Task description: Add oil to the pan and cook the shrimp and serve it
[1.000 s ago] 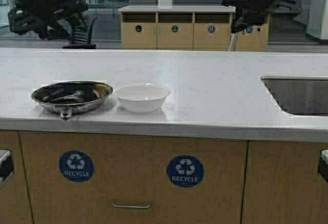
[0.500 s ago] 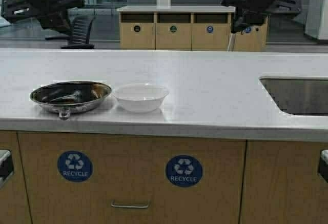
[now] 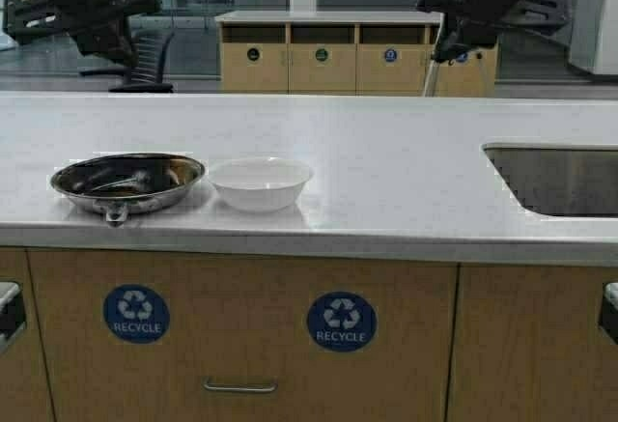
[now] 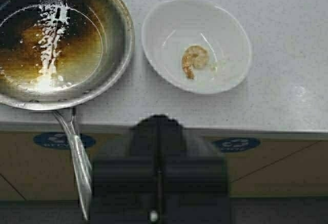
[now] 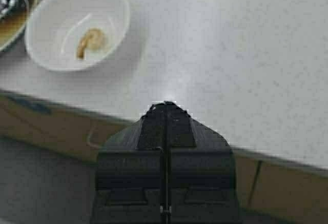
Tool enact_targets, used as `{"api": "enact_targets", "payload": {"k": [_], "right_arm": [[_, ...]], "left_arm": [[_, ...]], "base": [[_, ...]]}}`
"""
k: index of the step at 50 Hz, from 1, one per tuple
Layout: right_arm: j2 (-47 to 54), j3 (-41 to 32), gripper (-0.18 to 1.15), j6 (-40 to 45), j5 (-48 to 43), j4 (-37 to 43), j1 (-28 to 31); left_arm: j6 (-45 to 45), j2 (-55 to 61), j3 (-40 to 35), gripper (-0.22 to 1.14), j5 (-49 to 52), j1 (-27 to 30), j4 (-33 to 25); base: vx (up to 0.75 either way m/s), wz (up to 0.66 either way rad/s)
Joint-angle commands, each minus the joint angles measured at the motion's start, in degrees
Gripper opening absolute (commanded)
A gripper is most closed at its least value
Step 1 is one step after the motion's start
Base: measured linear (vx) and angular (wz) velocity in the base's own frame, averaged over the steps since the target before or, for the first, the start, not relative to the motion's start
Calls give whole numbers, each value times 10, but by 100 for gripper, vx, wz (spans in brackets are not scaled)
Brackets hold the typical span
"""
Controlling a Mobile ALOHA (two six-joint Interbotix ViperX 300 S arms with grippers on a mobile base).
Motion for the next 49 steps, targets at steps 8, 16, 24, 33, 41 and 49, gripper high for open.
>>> {"api": "enact_targets", "payload": {"k": [8,16,24,33,41,49], "right_arm": [[-7,-12,5,0,-2,-1,2],[-6,-12,5,1,-1,-1,0],[-7,-12,5,1,-1,-1,2],[-8,-12,5,2,2,-1,2],[-8,-11,5,2,3,0,2],[-9,-13,5,3,3,-1,0]], "left_arm": [[-1,-10,-7,2,-3,-2,-1],[-1,-9,-7,2,-4,-2,-2],[-1,-9,-8,2,-3,-2,-2],[1,1,-14,2,-4,-2,-2],[0,4,-20,2,-4,-2,-1],[0,8,-20,2,-4,-2,-2]], "base": [[0,0],[0,0],[0,0],[0,0],[0,0],[0,0]]}}
